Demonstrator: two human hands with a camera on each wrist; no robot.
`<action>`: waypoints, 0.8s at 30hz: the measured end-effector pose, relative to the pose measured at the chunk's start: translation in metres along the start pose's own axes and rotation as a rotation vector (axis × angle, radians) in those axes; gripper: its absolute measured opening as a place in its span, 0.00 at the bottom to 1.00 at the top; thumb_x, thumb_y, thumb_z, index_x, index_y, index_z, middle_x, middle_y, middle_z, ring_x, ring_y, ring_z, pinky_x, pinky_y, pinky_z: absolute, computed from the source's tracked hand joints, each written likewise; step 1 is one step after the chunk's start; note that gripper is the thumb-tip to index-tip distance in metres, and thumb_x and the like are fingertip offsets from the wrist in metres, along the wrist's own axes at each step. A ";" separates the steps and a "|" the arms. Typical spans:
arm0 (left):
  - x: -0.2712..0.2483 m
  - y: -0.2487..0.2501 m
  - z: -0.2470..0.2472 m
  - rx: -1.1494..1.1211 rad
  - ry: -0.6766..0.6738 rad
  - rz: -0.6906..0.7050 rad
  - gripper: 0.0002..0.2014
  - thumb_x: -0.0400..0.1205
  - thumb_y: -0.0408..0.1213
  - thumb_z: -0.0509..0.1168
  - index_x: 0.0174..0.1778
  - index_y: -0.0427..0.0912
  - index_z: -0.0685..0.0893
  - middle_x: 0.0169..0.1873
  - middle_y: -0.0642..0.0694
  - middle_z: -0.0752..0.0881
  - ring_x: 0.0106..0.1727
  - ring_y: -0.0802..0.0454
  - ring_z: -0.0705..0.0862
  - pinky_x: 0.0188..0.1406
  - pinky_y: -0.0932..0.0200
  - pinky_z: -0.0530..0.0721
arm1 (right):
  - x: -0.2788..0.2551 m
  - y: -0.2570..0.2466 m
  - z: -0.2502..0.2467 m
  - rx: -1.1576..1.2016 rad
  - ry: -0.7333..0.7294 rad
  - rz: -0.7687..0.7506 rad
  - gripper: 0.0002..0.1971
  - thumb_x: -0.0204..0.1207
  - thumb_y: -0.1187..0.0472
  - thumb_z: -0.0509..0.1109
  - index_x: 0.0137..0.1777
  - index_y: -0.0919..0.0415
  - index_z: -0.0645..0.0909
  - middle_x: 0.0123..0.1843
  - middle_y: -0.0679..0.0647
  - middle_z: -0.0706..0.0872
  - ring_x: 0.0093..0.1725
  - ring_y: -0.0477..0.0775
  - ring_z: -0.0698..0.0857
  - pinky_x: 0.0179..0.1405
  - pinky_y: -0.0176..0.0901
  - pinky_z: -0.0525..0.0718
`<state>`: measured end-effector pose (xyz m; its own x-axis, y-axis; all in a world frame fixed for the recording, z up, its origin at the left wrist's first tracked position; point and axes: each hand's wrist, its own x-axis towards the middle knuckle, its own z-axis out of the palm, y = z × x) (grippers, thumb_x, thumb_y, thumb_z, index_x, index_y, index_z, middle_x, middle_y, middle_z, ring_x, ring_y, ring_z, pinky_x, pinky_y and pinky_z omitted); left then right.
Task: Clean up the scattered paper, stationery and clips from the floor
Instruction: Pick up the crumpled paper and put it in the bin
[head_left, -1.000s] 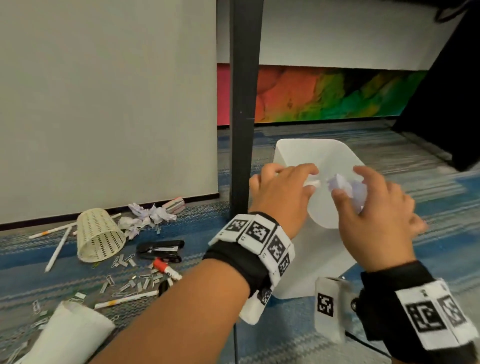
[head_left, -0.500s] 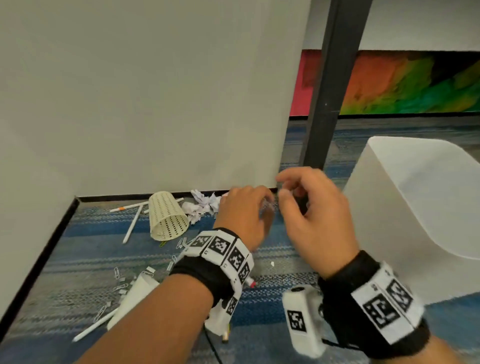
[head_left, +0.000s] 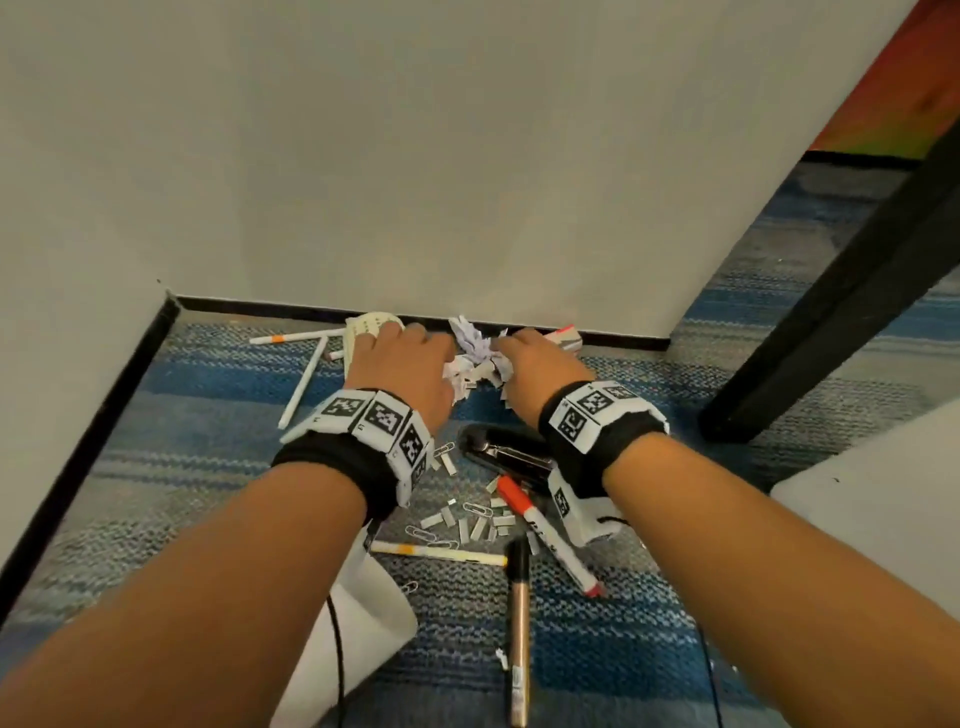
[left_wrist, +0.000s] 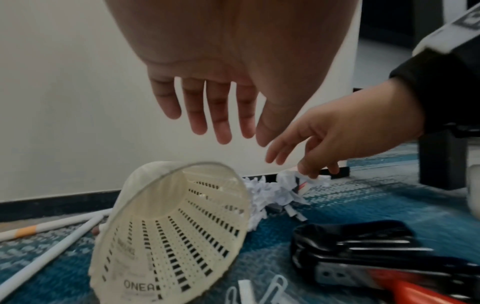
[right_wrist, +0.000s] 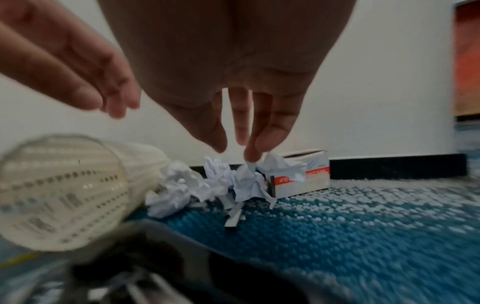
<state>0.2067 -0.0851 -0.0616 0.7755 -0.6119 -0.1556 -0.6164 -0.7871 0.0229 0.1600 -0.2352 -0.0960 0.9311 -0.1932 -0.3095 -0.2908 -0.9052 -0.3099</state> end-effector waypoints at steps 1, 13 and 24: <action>0.007 -0.003 0.002 0.001 -0.005 -0.003 0.16 0.80 0.45 0.58 0.65 0.50 0.73 0.66 0.45 0.76 0.69 0.42 0.70 0.67 0.45 0.66 | 0.010 0.000 0.002 -0.052 -0.041 -0.019 0.31 0.74 0.69 0.66 0.77 0.55 0.65 0.71 0.62 0.71 0.66 0.68 0.77 0.62 0.59 0.80; 0.071 0.009 0.038 0.239 -0.125 0.113 0.29 0.77 0.45 0.63 0.74 0.48 0.64 0.68 0.44 0.77 0.68 0.40 0.72 0.66 0.45 0.65 | 0.019 0.011 0.005 -0.009 0.292 0.077 0.15 0.71 0.58 0.63 0.57 0.57 0.80 0.54 0.63 0.82 0.55 0.64 0.78 0.61 0.49 0.69; 0.059 -0.006 0.026 0.014 0.039 0.041 0.18 0.82 0.48 0.56 0.64 0.44 0.78 0.60 0.40 0.82 0.64 0.39 0.75 0.62 0.45 0.69 | 0.042 0.004 0.003 0.278 0.320 0.109 0.19 0.71 0.72 0.66 0.57 0.55 0.85 0.61 0.62 0.72 0.60 0.64 0.74 0.60 0.44 0.74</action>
<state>0.2527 -0.1140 -0.0960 0.7543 -0.6463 -0.1158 -0.6493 -0.7604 0.0143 0.1968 -0.2453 -0.1131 0.9001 -0.4295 -0.0735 -0.3991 -0.7448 -0.5348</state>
